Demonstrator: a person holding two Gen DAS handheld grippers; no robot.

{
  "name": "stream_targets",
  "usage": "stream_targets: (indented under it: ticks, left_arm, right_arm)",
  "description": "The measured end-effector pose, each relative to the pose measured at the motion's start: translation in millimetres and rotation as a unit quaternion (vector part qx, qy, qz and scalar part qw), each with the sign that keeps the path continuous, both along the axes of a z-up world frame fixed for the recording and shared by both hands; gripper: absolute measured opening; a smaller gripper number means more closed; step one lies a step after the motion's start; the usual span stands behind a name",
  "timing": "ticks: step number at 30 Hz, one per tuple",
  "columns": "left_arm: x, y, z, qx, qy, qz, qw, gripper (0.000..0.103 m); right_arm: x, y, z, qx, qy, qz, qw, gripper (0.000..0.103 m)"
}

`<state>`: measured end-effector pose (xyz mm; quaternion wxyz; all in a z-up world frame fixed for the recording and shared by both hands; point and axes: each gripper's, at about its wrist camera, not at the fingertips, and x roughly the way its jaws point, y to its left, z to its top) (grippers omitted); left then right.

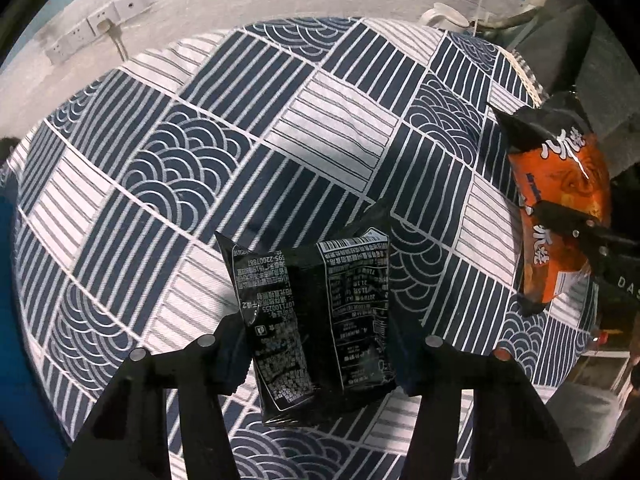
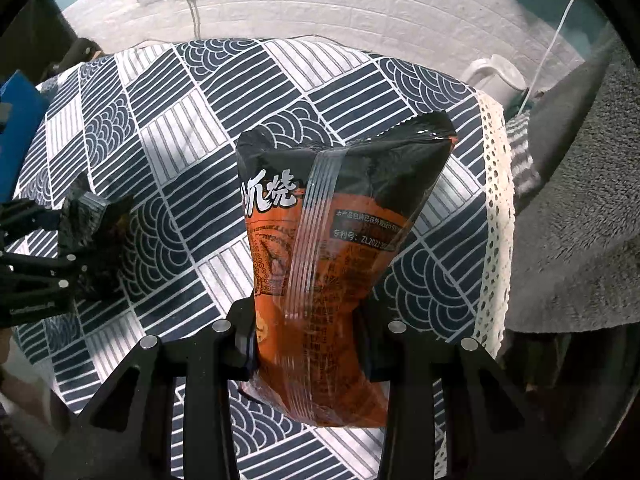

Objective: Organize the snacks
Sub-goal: 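Grasp the black packet on the cloth with the left gripper while the right holds its bag, then carry both bags over the box and open both grippers to drop them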

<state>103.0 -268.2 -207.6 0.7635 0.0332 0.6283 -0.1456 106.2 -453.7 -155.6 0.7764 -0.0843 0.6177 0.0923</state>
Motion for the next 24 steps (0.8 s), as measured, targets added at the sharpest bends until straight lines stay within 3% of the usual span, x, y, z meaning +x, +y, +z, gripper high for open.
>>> stream_targets:
  ticks: [10, 24]
  left_arm:
    - [-1, 31, 41, 0.022, -0.050, -0.019, 0.9983, 0.057]
    - [-27, 102, 113, 0.041, -0.120, -0.037, 0.9913, 0.057]
  right_arm:
    - [-6, 11, 16, 0.011, -0.008, -0.003, 1.000, 0.035]
    - [-13, 65, 58, 0.026, -0.034, 0.018, 0.999, 0.035]
